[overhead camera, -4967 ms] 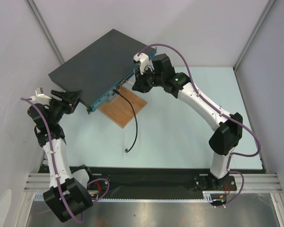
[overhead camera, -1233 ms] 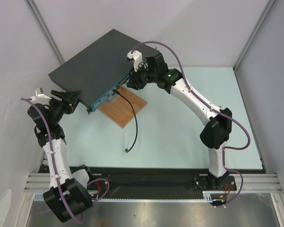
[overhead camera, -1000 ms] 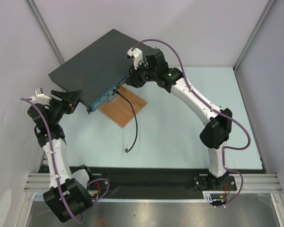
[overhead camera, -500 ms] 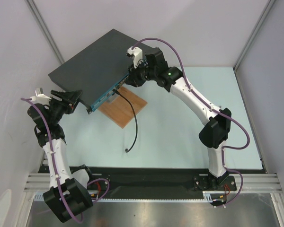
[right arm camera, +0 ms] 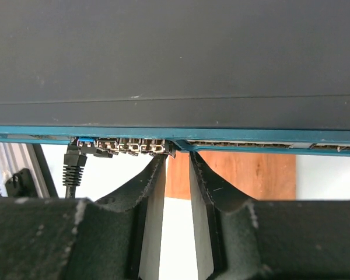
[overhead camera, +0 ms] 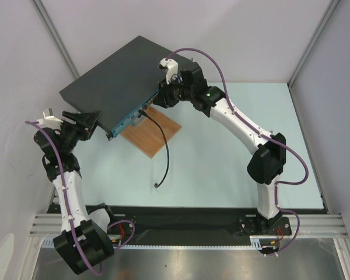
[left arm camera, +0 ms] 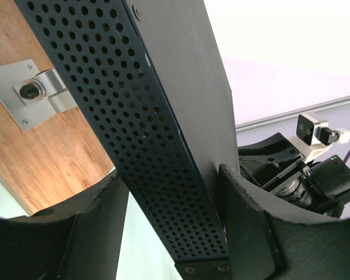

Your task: Insert the plug into the switch port

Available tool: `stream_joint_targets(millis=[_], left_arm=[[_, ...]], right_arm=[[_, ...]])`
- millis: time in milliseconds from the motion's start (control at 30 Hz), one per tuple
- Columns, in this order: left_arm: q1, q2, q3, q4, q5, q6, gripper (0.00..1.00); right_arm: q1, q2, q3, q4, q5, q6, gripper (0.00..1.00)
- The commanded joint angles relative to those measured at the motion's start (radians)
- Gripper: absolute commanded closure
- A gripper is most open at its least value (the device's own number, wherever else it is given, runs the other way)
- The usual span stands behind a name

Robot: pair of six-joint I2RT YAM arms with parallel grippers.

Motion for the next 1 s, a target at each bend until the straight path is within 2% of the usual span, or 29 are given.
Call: stream_joint_targets(millis=[0,233,333,367,533,567,633,667,733,767,833,967], left_arm=[[-0.001,-0.027,0.015,0.035,0.023,0.078,1.0],[-0.004,-0.02,0.032,0.011,0.016,0.097,1.0],[-0.004,-0.015,0.049,0.0,0.02,0.109,0.94],[-0.002,-0.015,0.052,0.0,0.022,0.108,0.89],[0.011,-0.004,0.06,0.055,0.048,0.055,0.75],[0.013,0.002,0.064,0.055,0.049,0.052,0.65],[0.024,0.005,0.073,0.055,0.054,0.04,0.57],[0.028,0.008,0.073,0.06,0.057,0.034,0.47],[0.048,0.005,0.069,0.072,0.069,0.002,0.36],[0.057,0.0,0.064,0.081,0.08,-0.01,0.26],[0.086,-0.016,0.058,0.096,0.097,-0.032,0.15],[0.148,-0.036,0.087,0.031,0.13,0.002,0.07]], right_arm=[[0.028,0.024,0.014,0.295,0.086,0.068,0.73],[0.031,0.029,0.026,0.275,0.074,0.047,0.73],[0.016,-0.014,-0.023,0.234,0.048,0.001,0.69],[0.01,-0.028,-0.044,0.214,0.038,-0.01,0.67],[-0.059,-0.148,-0.177,0.143,-0.035,-0.065,0.53],[-0.071,-0.167,-0.195,0.117,-0.041,-0.07,0.51],[-0.111,-0.223,-0.251,0.097,-0.06,-0.106,0.46],[-0.123,-0.241,-0.274,0.08,-0.069,-0.125,0.43],[-0.157,-0.298,-0.31,0.06,-0.077,-0.143,0.34],[-0.195,-0.315,-0.348,0.041,-0.08,-0.157,0.3],[-0.235,-0.365,-0.382,0.011,-0.089,-0.166,0.21],[-0.364,-0.439,-0.451,-0.051,-0.097,-0.175,0.11]])
